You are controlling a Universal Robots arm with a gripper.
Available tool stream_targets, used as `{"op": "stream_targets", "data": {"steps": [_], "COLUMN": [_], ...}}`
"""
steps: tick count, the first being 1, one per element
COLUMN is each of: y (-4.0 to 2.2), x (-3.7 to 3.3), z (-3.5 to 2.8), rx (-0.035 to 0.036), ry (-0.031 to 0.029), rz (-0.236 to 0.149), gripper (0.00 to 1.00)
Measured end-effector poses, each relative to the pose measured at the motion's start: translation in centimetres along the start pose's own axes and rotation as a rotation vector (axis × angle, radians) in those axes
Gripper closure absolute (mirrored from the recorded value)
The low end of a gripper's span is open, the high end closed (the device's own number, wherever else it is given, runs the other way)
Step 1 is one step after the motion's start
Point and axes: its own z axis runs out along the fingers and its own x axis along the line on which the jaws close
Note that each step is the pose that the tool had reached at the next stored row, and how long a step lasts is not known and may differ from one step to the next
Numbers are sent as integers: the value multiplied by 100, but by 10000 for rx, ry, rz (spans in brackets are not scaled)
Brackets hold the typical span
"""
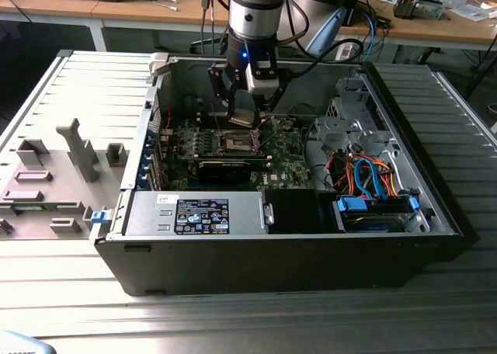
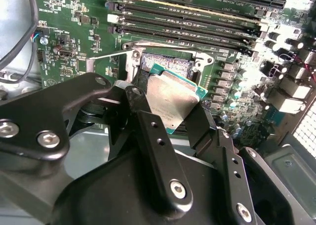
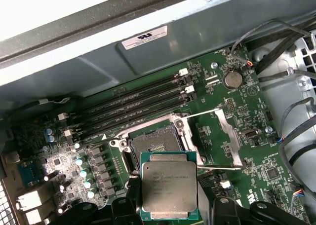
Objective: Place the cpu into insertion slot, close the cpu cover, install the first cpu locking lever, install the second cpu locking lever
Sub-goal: 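Place the cpu into insertion slot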
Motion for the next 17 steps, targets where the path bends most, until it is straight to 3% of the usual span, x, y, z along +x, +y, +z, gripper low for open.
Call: {"op": "stream_targets", "data": {"steps": [17], "y": [0], "x": [0], "z": [15], "rx": [-7], "ry": [4], "rz": [324], "gripper": [45]}}
